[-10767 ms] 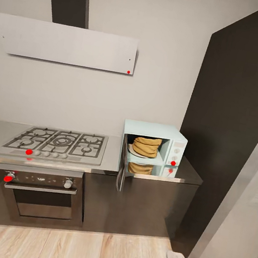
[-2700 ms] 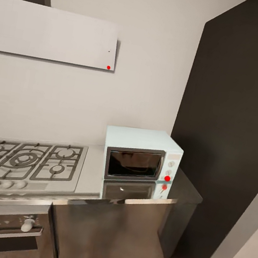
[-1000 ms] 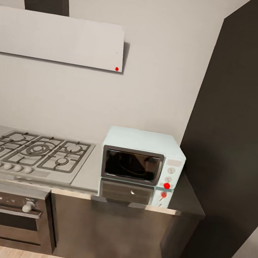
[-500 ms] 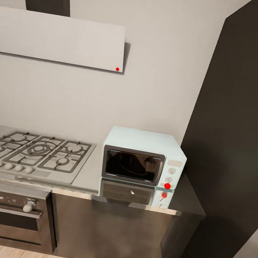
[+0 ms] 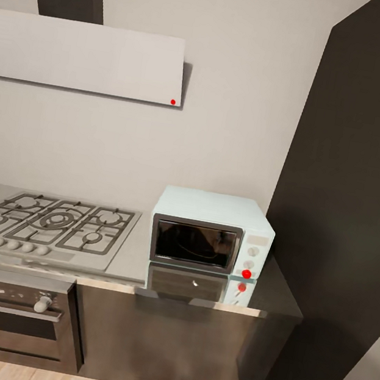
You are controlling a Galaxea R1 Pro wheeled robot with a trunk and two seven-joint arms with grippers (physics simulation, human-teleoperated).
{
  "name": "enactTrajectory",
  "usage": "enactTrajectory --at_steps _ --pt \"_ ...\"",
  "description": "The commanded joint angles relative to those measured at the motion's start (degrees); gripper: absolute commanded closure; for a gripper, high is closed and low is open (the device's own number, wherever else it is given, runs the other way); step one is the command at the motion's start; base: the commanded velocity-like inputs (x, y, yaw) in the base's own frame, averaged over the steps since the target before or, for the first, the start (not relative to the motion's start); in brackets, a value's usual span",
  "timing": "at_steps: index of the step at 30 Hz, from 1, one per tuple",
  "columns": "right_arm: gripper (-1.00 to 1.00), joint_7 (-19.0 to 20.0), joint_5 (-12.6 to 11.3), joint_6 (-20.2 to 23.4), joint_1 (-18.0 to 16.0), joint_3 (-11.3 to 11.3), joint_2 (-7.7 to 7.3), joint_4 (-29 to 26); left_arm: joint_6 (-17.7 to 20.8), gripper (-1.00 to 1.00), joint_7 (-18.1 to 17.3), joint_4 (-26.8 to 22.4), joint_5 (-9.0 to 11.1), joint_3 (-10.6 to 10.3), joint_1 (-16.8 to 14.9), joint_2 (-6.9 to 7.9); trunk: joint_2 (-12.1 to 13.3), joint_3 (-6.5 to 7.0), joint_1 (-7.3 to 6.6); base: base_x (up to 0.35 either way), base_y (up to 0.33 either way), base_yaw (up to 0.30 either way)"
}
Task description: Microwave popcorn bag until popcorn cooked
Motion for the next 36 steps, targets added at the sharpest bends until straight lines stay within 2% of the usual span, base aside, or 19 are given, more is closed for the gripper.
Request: enactTrajectory --at_steps 1,2,3,4,5,6,8,9,15,19,21,22,23,24,25,27,28,33,36 --pt "-1.0 0.2 -1.2 5.3 -0.2 -0.1 0.34 -8.2 -0.2 -1.0 0.0 0.1 0.5 -0.5 -0.1 -0.02 -0.1 -0.1 0.01 0.0 0.0 0.0" --pt "-1.0 0.4 -2.9 9.2 -0.3 0.0 0.44 -13.4 -0.2 -1.0 0.0 0.1 0.5 -0.5 -0.1 -0.02 -0.1 -0.1 0.01 0.0 0.0 0.0" --pt "-1.0 0.9 -7.0 20.7 -0.5 0.1 0.63 -28.9 -0.2 -1.0 0.0 0.1 0.5 -0.5 0.0 -0.03 -0.1 -0.1 0.01 0.0 0.0 0.0" --pt "-1.0 1.0 -7.5 22.5 -0.6 0.1 0.63 -31.4 -0.2 -1.0 0.0 0.1 0.5 -0.5 0.0 -0.03 -0.1 -0.1 0.01 0.0 0.0 0.0" --pt "-1.0 1.4 -8.6 27.9 -0.3 0.2 0.65 -38.1 -0.2 -1.0 0.0 0.1 0.5 -0.5 0.0 -0.03 -0.1 -0.1 0.01 0.0 0.0 0.0" --pt "-1.0 2.3 -9.9 38.8 -0.7 0.3 0.64 -47.0 -0.2 -1.0 0.1 0.1 0.5 -0.5 0.0 -0.09 -0.1 -0.1 0.01 0.0 0.0 0.0" --pt "-1.0 2.6 -10.1 42.0 -3.4 0.3 0.68 -48.5 -0.2 -1.0 0.1 0.1 0.5 -0.5 -0.1 -0.1 -0.1 -0.1 0.01 0.0 0.0 0.0" --pt "-1.0 2.8 -10.1 44.0 -7.1 0.3 0.7 -49.0 -0.2 -1.0 0.0 0.1 0.5 -0.5 -0.1 -0.11 -0.1 -0.1 0.01 0.0 0.0 0.0" --pt "-1.0 2.9 -10.2 52.4 -21.2 0.3 0.71 -49.3 -0.2 -1.0 0.1 0.1 0.5 -0.5 -0.1 -0.11 -0.1 -0.1 0.01 0.0 0.0 0.0" --pt "-1.0 2.8 -10.3 52.4 -28.8 0.1 0.73 -48.8 -0.2 -1.0 0.1 0.1 0.5 -0.5 -0.1 -0.13 -0.1 -0.1 0.01 0.0 0.0 0.0" --pt "-1.0 2.7 -10.3 51.4 -30.0 -0.2 0.91 -47.8 -0.2 -1.0 0.1 0.1 0.5 -0.5 0.0 -0.12 -0.1 -0.1 0.01 0.0 0.0 0.0" --pt "-1.0 2.7 -10.3 48.8 -30.1 -0.2 0.98 -46.8 -0.2 -1.0 0.0 0.1 0.5 -0.6 0.0 -0.14 -0.1 -0.1 0.01 0.0 0.0 0.0" --pt "-1.0 2.7 -10.2 42.8 -30.3 -0.2 1.2 -43.3 -0.2 -1.0 0.0 0.1 0.5 -0.6 0.0 -0.13 -0.1 -0.1 0.01 0.0 0.0 0.0" --pt "-1.0 2.8 -10.2 41.0 -30.3 -0.2 1.31 -42.0 -0.2 -1.0 0.0 0.1 0.5 -0.6 0.0 -0.12 -0.1 -0.1 0.01 0.0 0.0 0.0" --pt "-1.0 2.8 -10.2 35.8 -30.4 -0.2 1.58 -37.0 -0.2 -1.0 0.0 0.1 0.5 -0.6 0.0 -0.13 -0.1 -0.1 0.01 0.0 0.0 0.0" --pt "-1.0 2.8 -10.0 31.1 -30.4 -0.2 1.71 -31.7 -0.2 -1.0 0.0 0.1 0.5 -0.6 0.0 -0.12 -0.1 -0.1 0.01 0.0 0.0 0.0" --pt "-1.0 2.8 -9.8 26.1 -30.4 -0.2 1.75 -26.9 -0.2 -1.0 0.0 0.1 0.5 -0.6 0.0 -0.12 -0.1 -0.1 0.01 0.0 0.0 0.0" --pt "-1.0 2.8 -9.6 14.3 -30.4 -0.2 1.52 -17.2 -0.2 -1.0 0.1 0.1 0.5 -0.6 -0.1 -0.13 -0.1 -0.1 0.01 0.0 0.0 0.0" --pt "-1.0 2.9 -9.7 12.9 -30.4 -0.2 1.28 -16.1 -0.2 -1.0 0.0 0.1 0.5 -0.6 -0.1 -0.12 -0.1 -0.1 0.01 0.0 0.0 0.0"
